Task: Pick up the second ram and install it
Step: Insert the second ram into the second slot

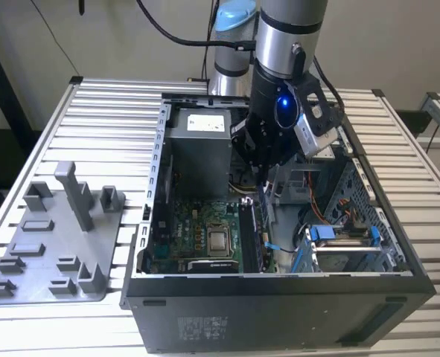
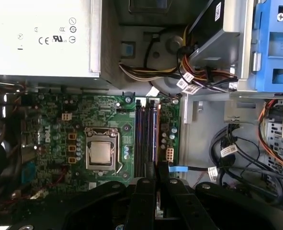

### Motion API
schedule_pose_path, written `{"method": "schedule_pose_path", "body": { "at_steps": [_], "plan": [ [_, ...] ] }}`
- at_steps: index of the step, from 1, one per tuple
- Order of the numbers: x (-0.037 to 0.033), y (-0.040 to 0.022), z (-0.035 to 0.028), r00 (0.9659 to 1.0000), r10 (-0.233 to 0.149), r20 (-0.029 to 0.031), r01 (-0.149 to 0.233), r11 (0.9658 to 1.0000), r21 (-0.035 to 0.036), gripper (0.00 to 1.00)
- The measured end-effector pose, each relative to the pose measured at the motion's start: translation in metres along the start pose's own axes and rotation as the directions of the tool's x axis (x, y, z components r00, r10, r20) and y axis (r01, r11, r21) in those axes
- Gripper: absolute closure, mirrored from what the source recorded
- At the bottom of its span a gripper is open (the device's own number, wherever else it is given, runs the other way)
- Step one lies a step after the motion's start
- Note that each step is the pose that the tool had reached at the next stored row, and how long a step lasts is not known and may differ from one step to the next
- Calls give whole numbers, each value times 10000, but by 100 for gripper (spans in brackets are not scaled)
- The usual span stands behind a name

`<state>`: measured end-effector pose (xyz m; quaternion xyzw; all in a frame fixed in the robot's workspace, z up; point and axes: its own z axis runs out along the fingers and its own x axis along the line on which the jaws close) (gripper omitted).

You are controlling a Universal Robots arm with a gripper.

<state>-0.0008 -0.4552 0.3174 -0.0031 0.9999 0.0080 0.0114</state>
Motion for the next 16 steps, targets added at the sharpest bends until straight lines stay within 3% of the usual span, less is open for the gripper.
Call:
{"method": "schedule_pose_path", "body": {
  "at_steps": [16],
  "plan": [
    [41, -12, 289, 10000, -1, 0, 1, 10000, 1, 86]
  ]
}}
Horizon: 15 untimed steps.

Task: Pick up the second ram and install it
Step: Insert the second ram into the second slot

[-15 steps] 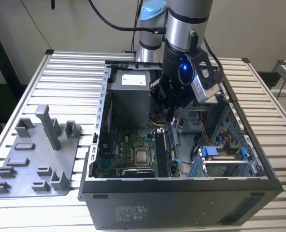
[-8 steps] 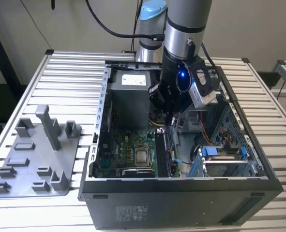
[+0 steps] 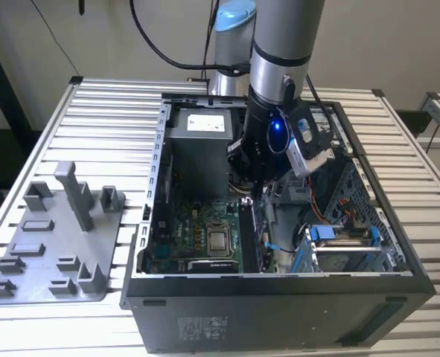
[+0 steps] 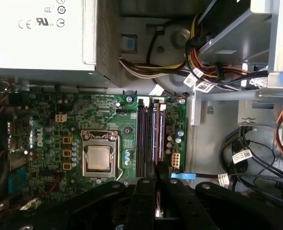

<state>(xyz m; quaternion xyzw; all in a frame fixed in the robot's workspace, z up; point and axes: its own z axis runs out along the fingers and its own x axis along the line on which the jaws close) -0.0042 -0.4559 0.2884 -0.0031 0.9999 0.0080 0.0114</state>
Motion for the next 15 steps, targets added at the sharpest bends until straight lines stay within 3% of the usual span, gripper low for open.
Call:
{"method": "schedule_pose_path", "body": {
  "at_steps": [8, 15],
  "plan": [
    [6, -21, 145, 10000, 12, 1, -12, 10000, -2, 86],
    [35, -73, 264, 10000, 24, 4, -24, 10000, -45, 86]
  ]
}}
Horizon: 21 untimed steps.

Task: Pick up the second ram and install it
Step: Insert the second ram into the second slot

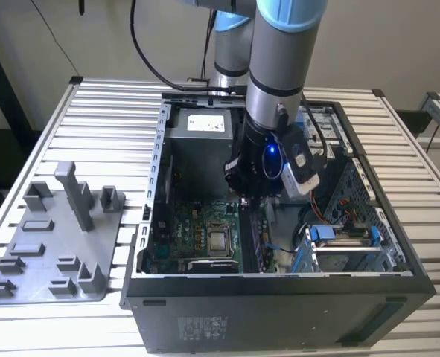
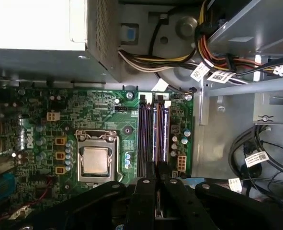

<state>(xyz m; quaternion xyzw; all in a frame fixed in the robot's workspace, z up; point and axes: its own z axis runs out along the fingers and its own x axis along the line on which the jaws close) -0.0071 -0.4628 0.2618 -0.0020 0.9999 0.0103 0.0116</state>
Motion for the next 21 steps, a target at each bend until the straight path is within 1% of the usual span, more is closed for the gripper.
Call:
{"method": "schedule_pose_path", "body": {
  "at_steps": [8, 15, 18, 21],
  "plan": [
    [14, -14, 145, 10000, 62, 7, -62, 10000, 1, 86],
    [14, -14, 163, 10000, 65, 8, -65, 10000, 4, 86],
    [18, -16, 207, 10000, 66, 8, -66, 10000, -15, 86],
    [27, -17, 259, 10000, 66, 9, -66, 10000, -19, 86]
  ]
}}
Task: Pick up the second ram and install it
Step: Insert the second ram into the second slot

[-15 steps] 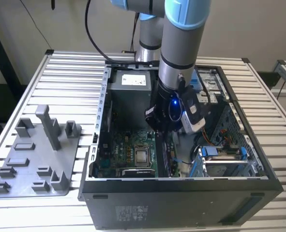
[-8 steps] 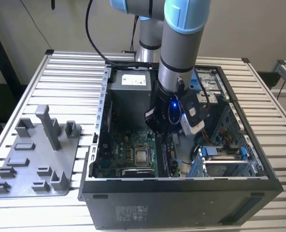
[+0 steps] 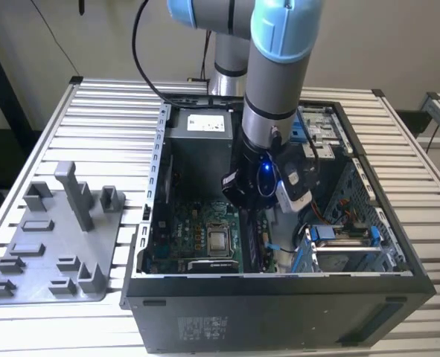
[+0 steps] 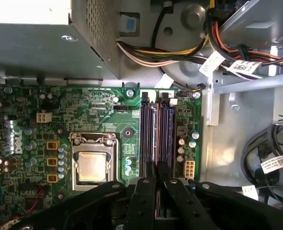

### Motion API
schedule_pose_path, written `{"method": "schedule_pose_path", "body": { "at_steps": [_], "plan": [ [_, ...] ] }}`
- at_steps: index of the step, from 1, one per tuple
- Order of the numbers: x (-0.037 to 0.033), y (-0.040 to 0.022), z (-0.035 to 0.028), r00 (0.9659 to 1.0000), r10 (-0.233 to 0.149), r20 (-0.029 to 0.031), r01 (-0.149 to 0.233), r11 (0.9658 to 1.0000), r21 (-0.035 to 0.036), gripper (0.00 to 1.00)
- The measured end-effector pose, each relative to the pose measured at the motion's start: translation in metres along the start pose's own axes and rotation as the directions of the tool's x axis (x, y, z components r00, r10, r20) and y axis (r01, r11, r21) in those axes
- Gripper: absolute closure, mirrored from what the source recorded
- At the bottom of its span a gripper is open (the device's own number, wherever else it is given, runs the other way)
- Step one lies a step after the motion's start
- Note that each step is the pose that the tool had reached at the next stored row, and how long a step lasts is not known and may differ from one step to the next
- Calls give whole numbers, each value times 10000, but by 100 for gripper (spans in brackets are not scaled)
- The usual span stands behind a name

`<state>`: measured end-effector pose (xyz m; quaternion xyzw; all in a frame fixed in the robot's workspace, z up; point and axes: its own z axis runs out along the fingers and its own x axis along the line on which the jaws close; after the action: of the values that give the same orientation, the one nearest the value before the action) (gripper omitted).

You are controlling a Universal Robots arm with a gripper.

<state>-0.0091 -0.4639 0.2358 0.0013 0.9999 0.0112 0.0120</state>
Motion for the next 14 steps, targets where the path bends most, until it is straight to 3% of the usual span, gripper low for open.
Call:
{"method": "schedule_pose_path", "body": {
  "at_steps": [5, 14],
  "plan": [
    [26, -1, 57, 10000, 1, 0, -1, 10000, 1, 86],
    [28, -31, 67, 10000, 16, 0, -16, 10000, 1, 86]
  ]
}}
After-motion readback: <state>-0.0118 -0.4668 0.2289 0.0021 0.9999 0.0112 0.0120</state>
